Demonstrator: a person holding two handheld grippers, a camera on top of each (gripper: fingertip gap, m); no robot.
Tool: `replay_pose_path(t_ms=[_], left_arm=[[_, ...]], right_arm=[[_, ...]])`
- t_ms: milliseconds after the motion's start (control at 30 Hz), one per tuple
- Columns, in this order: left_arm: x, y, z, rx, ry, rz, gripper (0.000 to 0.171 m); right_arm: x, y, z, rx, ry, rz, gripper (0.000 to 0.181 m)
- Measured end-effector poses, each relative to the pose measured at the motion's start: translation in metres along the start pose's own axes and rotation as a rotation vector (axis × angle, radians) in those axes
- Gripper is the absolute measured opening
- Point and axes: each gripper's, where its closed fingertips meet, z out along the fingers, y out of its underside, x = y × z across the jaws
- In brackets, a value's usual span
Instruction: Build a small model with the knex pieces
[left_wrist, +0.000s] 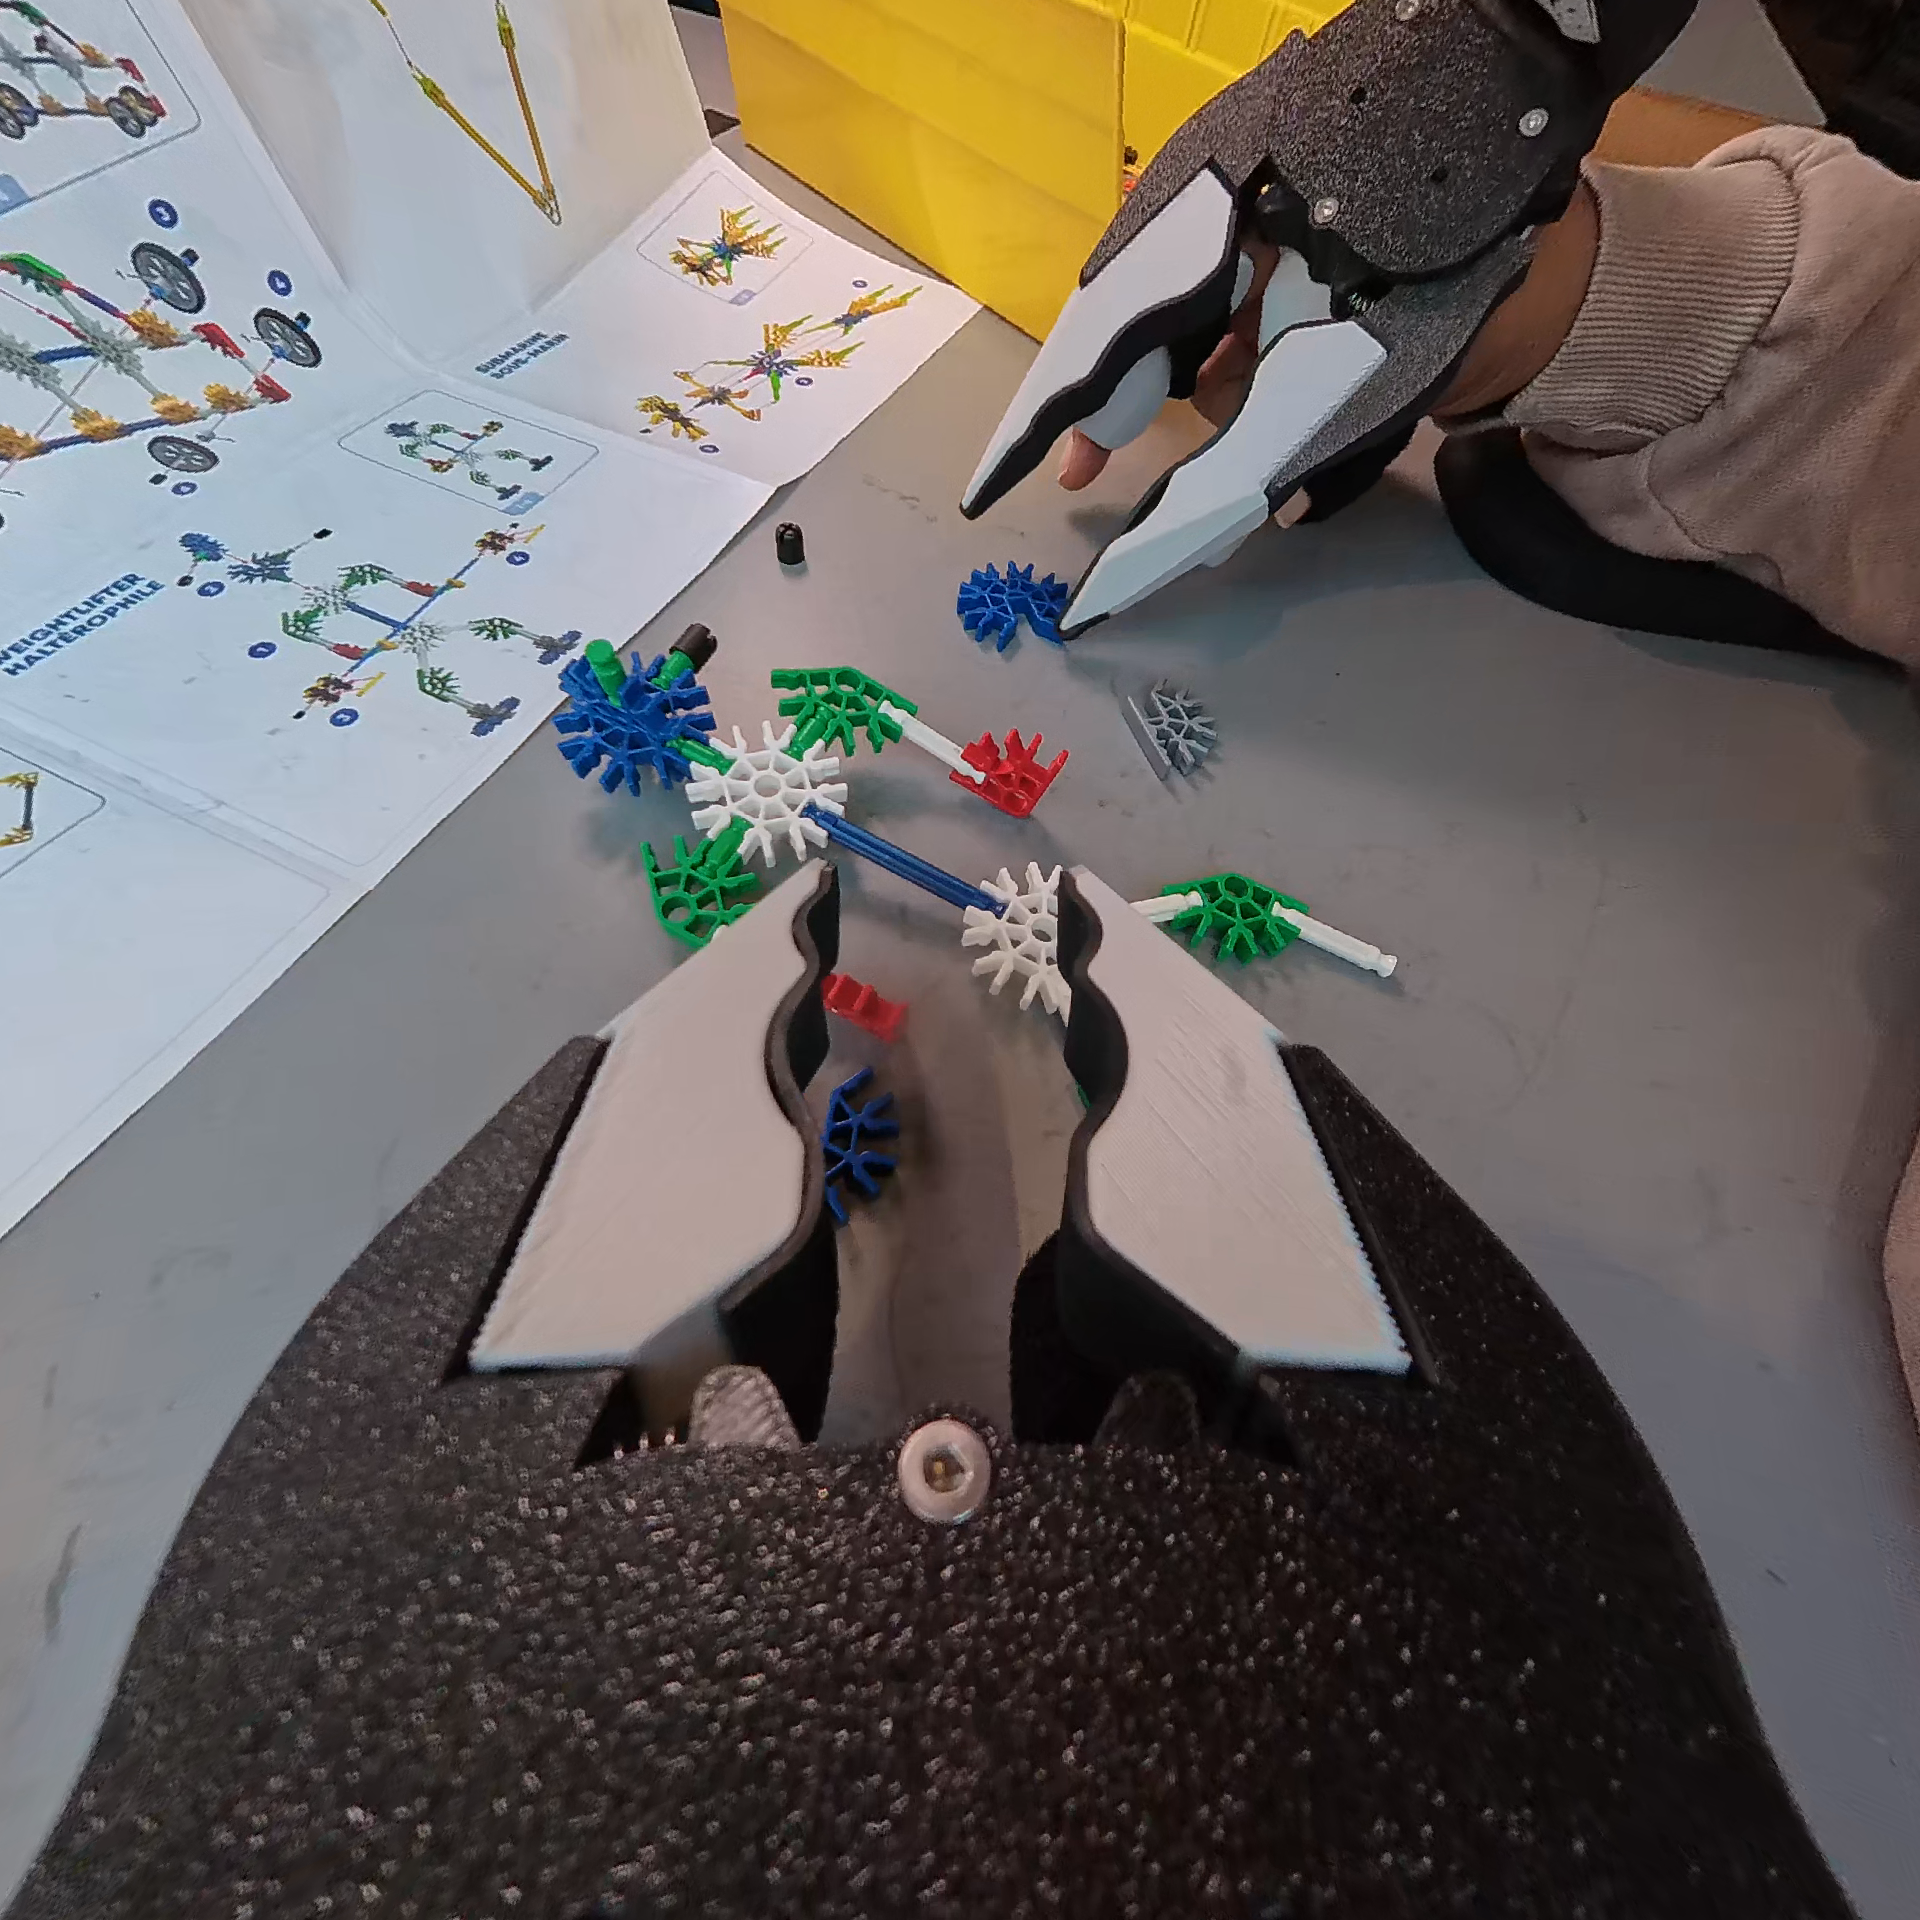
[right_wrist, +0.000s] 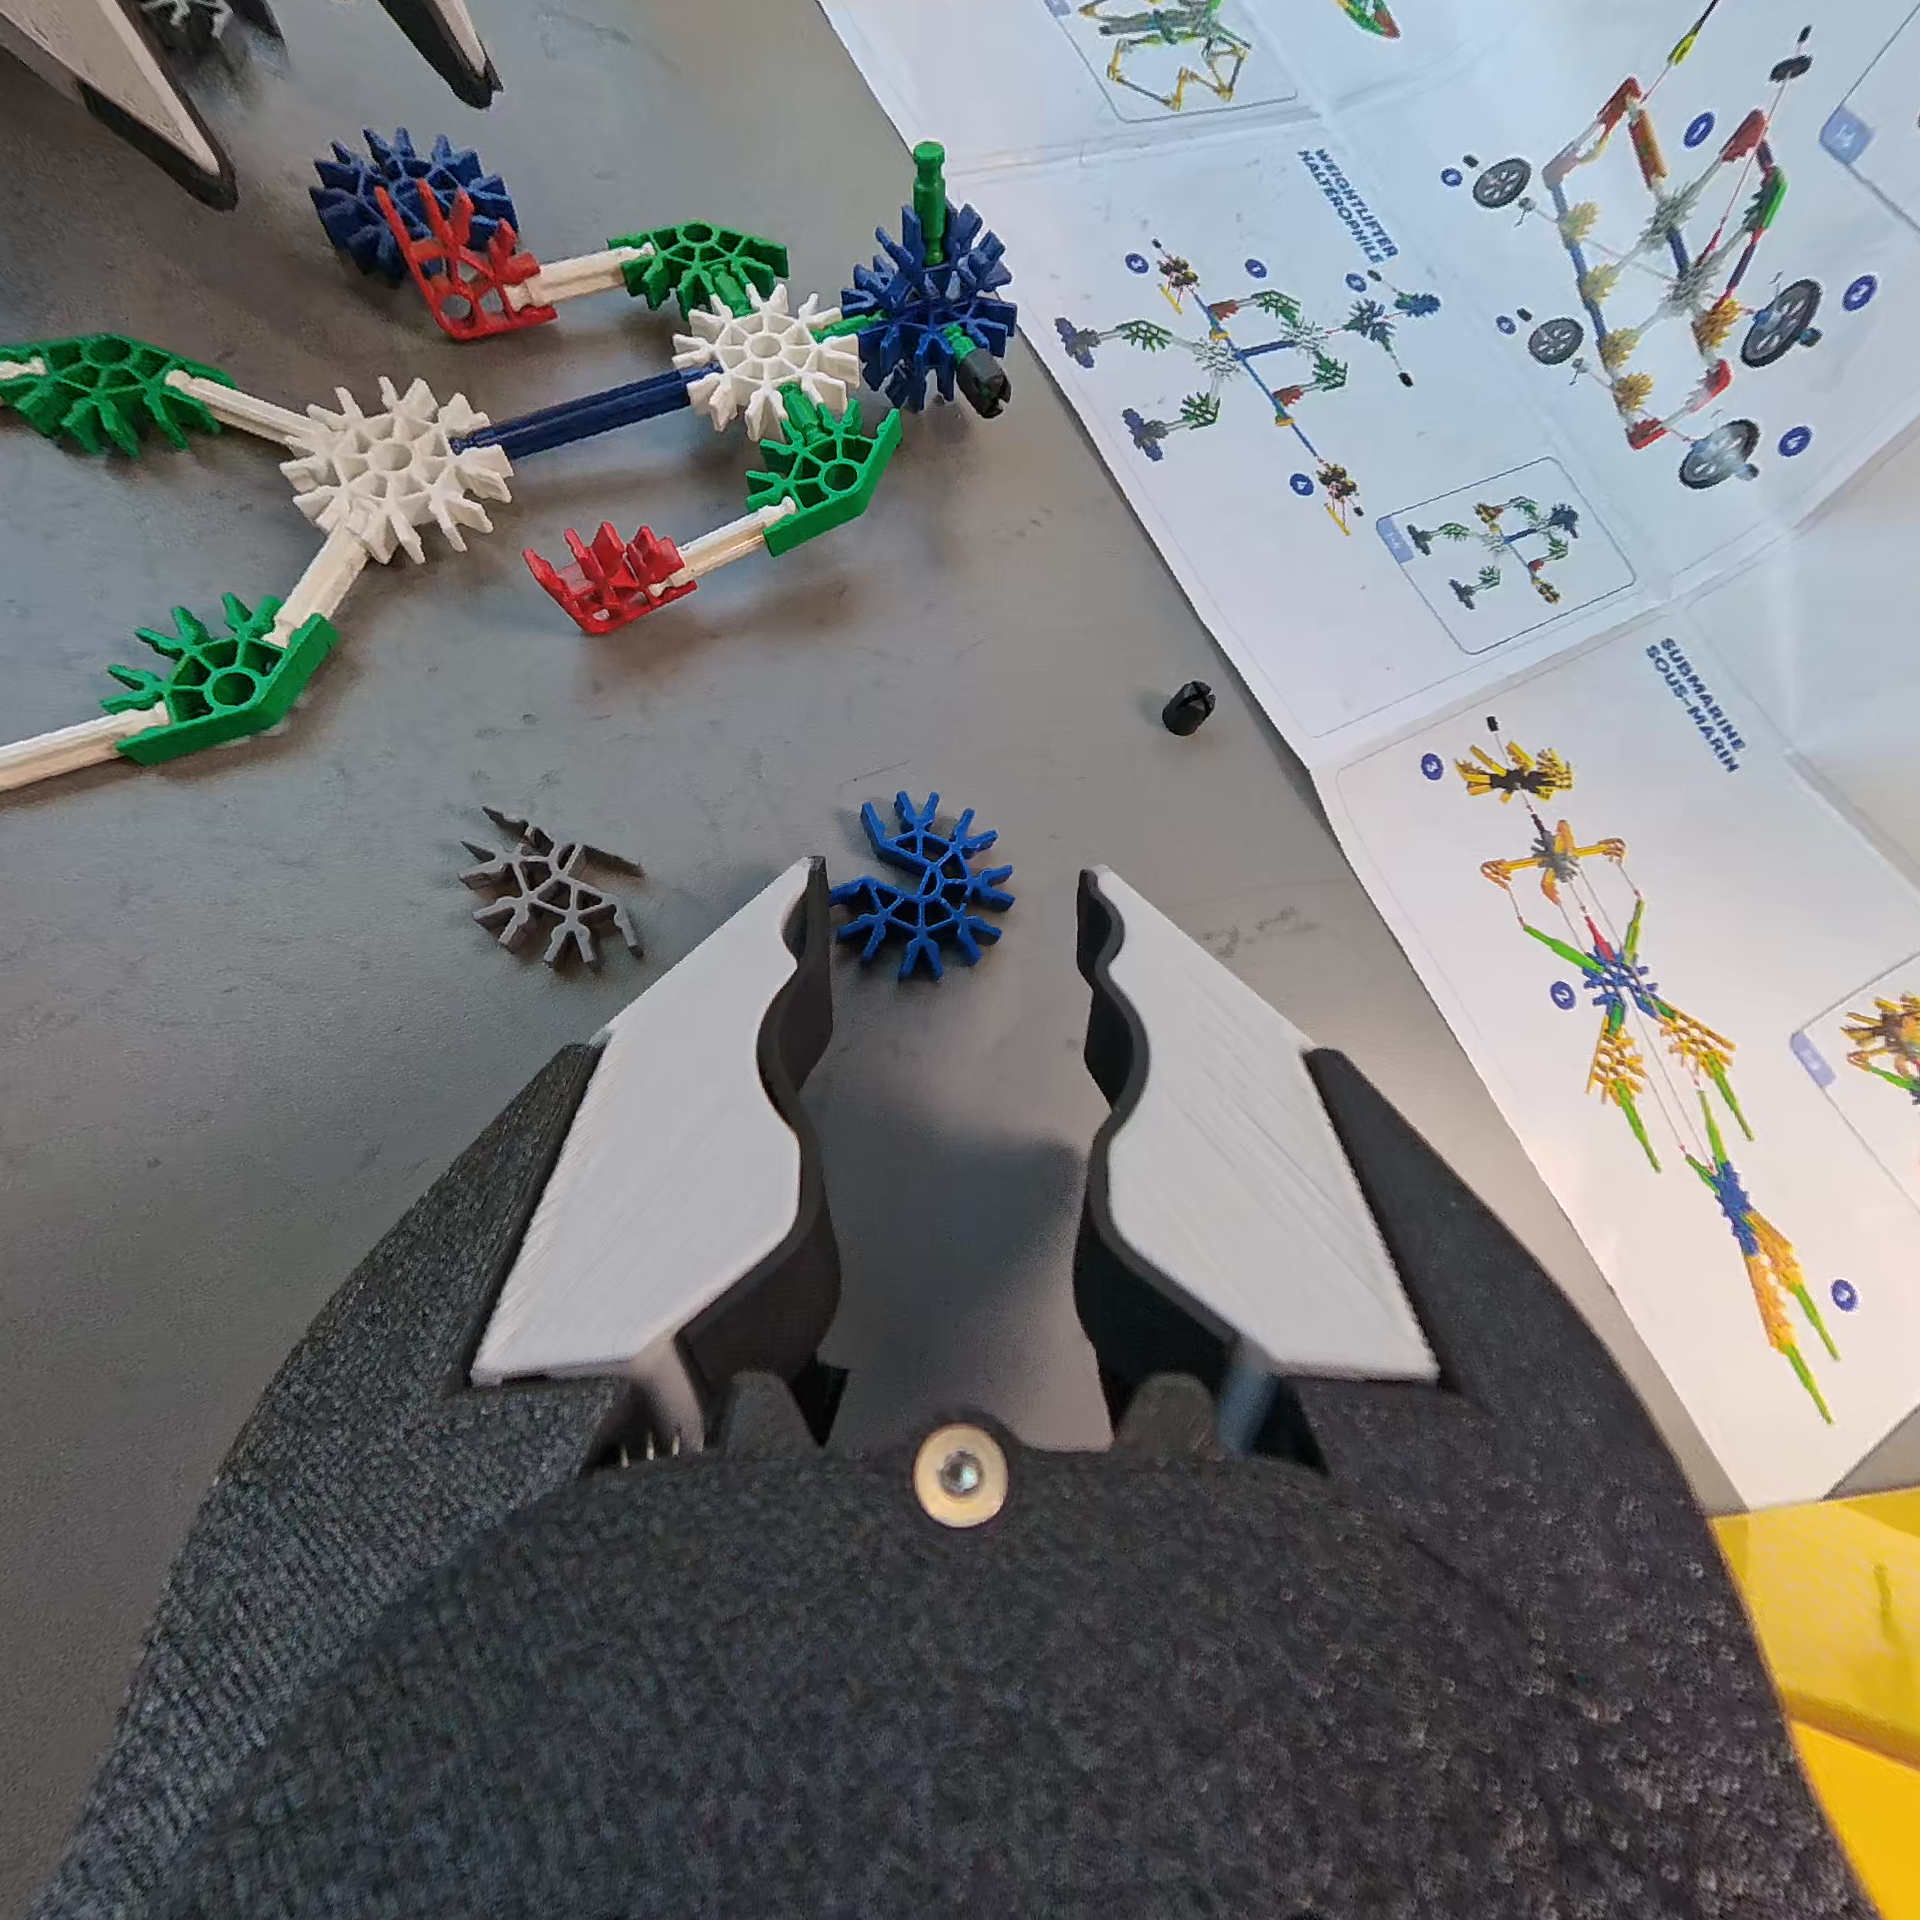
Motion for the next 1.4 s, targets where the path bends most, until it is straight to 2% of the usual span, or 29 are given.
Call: replay_pose_path(t_ms=[133, 300, 367, 467, 567, 667, 767, 933, 1100, 1400], left_arm=[[0.002, 0.001, 0.001, -0.01, 0.002, 0.011, 0.041], [0.002, 0.003, 0.002, -0.022, -0.006, 0.028, 0.04], [0.0, 0.004, 0.002, -0.027, -0.013, 0.031, 0.04], [-0.001, 0.005, 0.002, -0.03, -0.017, 0.032, 0.04], [-0.001, 0.006, 0.003, -0.038, -0.023, 0.039, 0.04], [-0.002, 0.008, 0.004, -0.05, -0.028, 0.049, 0.04], [0.0, 0.009, 0.005, -0.057, -0.031, 0.067, 0.04], [0.001, 0.009, 0.006, -0.057, -0.032, 0.08, 0.04], [0.003, 0.008, 0.006, -0.051, -0.022, 0.083, 0.039], [0.018, -0.007, 0.0, 0.034, 0.08, 0.002, 0.039]], right_arm=[[0.0, 0.002, 0.0, -0.012, -0.018, 0.04, 0.042], [0.004, 0.008, -0.002, -0.036, -0.002, 0.082, 0.015], [0.006, 0.009, -0.003, -0.034, -0.008, 0.095, 0.015], [0.003, -0.002, -0.009, 0.027, -0.032, 0.078, 0.025], [-0.026, -0.016, -0.016, 0.081, -0.177, 0.022, 0.026], [-0.066, -0.003, -0.015, -0.006, -0.355, -0.036, 0.041], [-0.073, -0.006, -0.011, -0.011, -0.356, -0.054, 0.043], [-0.072, -0.001, -0.009, -0.051, -0.303, -0.127, 0.023], [-0.075, -0.002, -0.009, -0.042, -0.304, -0.152, 0.023], [-0.085, -0.04, -0.02, 0.177, -0.314, -0.193, 0.023]])
